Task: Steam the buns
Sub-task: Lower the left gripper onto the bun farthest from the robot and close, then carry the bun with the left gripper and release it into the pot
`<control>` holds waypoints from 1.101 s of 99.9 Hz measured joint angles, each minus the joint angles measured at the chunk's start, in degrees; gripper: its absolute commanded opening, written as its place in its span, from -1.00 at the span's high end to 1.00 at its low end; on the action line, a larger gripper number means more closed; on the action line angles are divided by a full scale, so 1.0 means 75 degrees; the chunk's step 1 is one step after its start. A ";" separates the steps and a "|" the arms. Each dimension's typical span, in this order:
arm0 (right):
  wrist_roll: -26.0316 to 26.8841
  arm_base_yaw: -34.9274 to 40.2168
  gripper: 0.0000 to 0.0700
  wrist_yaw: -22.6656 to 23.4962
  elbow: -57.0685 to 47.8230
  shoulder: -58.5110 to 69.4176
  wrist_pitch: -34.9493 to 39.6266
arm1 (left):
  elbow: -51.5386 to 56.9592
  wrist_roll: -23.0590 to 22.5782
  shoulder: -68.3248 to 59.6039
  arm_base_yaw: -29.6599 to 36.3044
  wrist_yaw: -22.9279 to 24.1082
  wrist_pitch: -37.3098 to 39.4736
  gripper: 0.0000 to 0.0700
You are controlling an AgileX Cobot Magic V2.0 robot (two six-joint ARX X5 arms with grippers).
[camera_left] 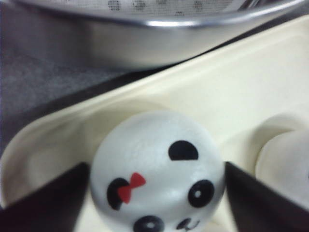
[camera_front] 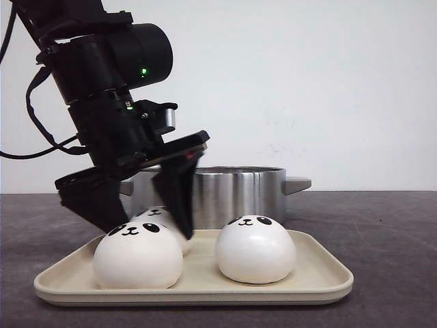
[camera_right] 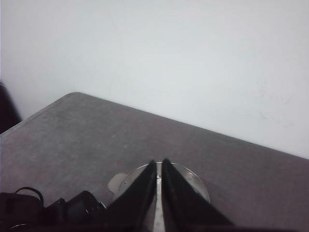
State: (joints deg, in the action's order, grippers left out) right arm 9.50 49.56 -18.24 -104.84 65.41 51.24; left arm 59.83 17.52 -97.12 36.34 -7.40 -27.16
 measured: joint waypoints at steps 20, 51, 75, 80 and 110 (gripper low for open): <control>0.0006 0.0000 0.98 0.0000 0.0000 -0.0003 0.0064 | 0.0020 0.0003 0.0000 0.0012 -0.0009 -0.0082 0.98; 0.0026 0.0000 0.98 0.0000 0.0000 -0.0003 0.0064 | 0.0761 0.0000 0.0953 0.0353 -0.0189 -0.0621 0.98; 0.0026 0.0000 0.98 0.0000 0.0000 -0.0020 0.0015 | 0.1370 0.0000 0.2349 0.0729 0.0300 -0.0221 0.98; 0.0029 0.0000 0.98 0.0003 0.0000 -0.0032 -0.0064 | 0.1553 0.0000 0.2372 0.0676 0.0574 -0.0038 0.98; 0.0026 0.0000 0.98 0.0026 0.0000 -0.0058 -0.0122 | 0.3002 -0.0294 0.1338 -0.0388 0.0997 0.0184 0.98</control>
State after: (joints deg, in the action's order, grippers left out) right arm 9.69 49.56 -18.04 -104.84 64.97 50.33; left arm 82.35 15.31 -87.09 33.43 0.08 -25.78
